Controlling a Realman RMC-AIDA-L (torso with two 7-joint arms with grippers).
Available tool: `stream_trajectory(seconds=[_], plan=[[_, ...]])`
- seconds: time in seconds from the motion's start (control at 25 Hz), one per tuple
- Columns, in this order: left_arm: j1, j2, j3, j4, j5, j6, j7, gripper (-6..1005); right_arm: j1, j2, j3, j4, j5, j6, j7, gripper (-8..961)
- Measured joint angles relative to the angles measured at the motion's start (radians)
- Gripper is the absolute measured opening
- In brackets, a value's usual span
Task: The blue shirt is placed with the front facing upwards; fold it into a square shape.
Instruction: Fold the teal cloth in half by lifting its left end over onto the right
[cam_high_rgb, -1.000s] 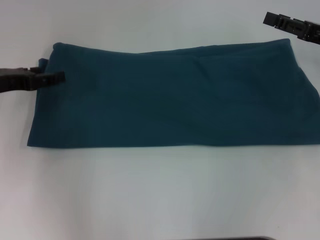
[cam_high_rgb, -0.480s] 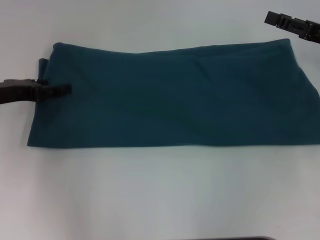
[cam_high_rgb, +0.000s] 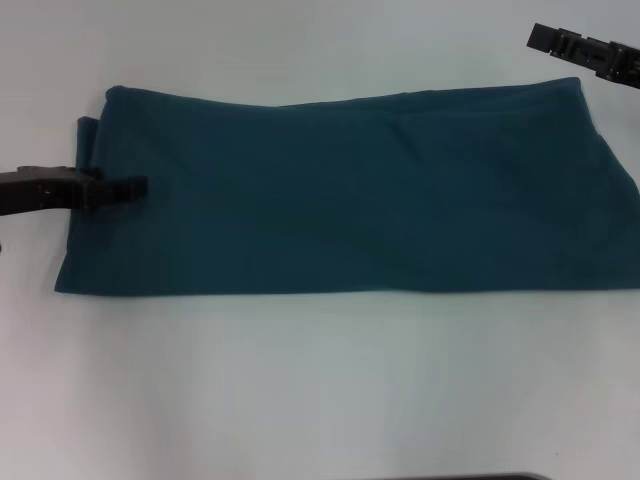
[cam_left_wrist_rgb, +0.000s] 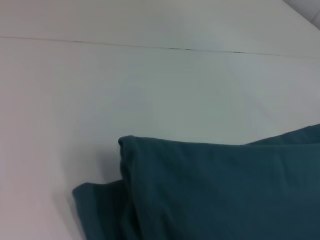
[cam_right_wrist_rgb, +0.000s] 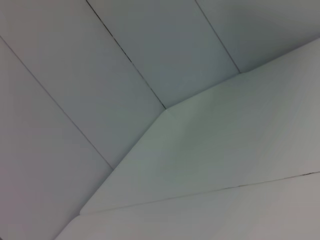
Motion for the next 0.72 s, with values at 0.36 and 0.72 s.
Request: stream_trajectory(seconds=[0.36,0.72], plan=[[-0.013,0.000,0.037,0.008,0.000,0.020,0.000,796,0.000,0.000,0.000,0.000,0.000,0.000,0.002,710],[-0.027,0.000,0.039,0.008,0.000,0.040,0.000,796,0.000,0.001,0.000,0.000,0.000,-0.001,0.002,711]])
